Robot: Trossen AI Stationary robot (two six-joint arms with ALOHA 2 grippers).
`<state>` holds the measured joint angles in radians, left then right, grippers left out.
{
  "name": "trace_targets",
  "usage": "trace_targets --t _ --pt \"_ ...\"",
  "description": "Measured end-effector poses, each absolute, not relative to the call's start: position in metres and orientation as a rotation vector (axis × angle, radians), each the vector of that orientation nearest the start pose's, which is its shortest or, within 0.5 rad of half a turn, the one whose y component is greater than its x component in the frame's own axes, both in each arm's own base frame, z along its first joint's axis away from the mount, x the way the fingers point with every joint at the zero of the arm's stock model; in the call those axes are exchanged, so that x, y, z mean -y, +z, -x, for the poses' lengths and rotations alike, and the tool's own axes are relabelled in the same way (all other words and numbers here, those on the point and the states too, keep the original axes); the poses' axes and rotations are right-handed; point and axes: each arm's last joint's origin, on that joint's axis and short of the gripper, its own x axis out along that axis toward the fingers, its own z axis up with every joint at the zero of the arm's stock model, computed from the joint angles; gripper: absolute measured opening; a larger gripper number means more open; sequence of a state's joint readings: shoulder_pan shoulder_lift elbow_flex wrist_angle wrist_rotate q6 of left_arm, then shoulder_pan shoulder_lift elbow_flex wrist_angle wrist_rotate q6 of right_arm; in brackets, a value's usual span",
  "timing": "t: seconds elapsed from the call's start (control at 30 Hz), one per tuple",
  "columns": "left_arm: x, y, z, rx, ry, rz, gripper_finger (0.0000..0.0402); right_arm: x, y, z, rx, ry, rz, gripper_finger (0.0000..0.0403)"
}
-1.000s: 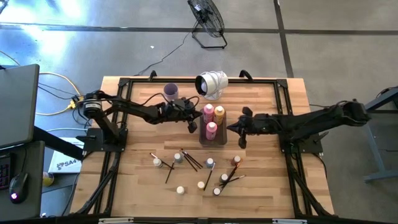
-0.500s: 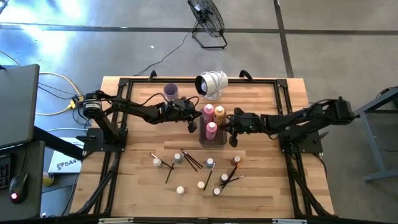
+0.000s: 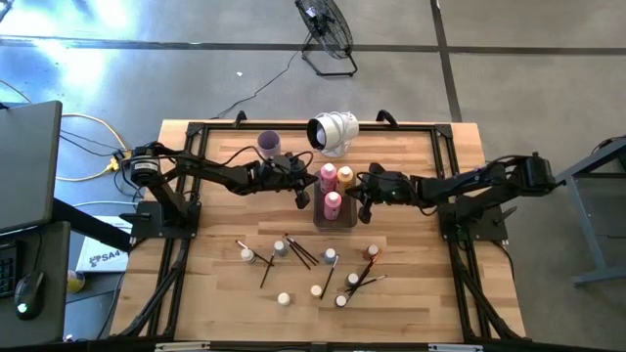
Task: Pick & Place Paint Supplies
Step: Adjust the paint bottles
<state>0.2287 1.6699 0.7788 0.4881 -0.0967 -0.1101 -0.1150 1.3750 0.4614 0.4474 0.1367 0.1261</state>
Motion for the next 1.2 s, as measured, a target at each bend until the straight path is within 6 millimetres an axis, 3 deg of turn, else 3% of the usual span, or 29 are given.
trace_targets --t 0.9,1.2 --pt "-0.0787 0.1752 -0.3263 -0.387 0.343 0.135 0.0000 0.0377 0.1638 -0.2490 -0.428 -0.446 -0.052 0.0002" --pt "-0.0787 0.1752 -0.3263 -0.387 0.343 0.135 0.0000 0.0355 0.1646 -0.2492 -0.428 -0.382 -0.075 0.0002"
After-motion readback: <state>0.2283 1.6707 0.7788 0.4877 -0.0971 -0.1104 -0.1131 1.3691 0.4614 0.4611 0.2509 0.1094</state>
